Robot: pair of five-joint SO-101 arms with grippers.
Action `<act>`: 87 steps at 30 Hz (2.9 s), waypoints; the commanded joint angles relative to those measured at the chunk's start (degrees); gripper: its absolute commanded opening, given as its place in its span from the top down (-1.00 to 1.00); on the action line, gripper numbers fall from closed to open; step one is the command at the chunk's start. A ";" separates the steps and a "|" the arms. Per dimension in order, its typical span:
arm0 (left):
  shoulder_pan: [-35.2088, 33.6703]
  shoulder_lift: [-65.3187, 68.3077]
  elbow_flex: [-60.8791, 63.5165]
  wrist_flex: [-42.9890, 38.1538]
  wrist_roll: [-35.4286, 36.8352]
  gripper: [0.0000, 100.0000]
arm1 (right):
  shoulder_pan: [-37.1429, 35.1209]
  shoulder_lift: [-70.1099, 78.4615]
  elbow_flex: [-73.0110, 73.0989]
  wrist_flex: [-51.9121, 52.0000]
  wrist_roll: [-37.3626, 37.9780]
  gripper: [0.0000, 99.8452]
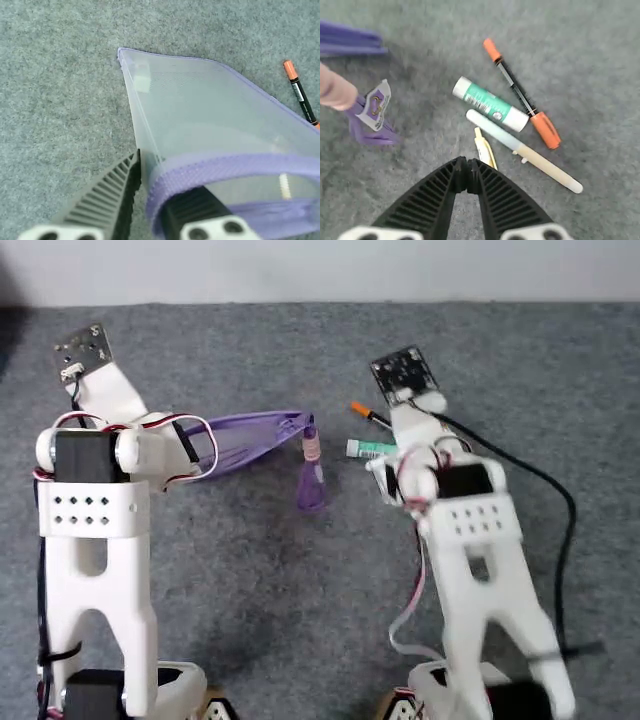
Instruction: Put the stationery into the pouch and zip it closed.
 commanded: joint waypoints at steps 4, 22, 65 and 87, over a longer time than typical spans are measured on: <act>-0.44 0.26 -1.63 0.97 0.53 0.98 | 1.01 19.12 -18.81 7.69 0.88 0.65; -0.53 0.26 -1.63 0.88 0.53 0.98 | 2.42 51.21 -43.34 17.71 1.23 0.65; -0.09 0.26 -1.63 0.88 0.53 0.98 | -5.32 -2.95 -45.71 42.51 -4.84 0.98; -0.09 0.26 -1.63 0.88 0.53 0.98 | -25.54 -9.19 -44.66 -1.63 -18.55 0.98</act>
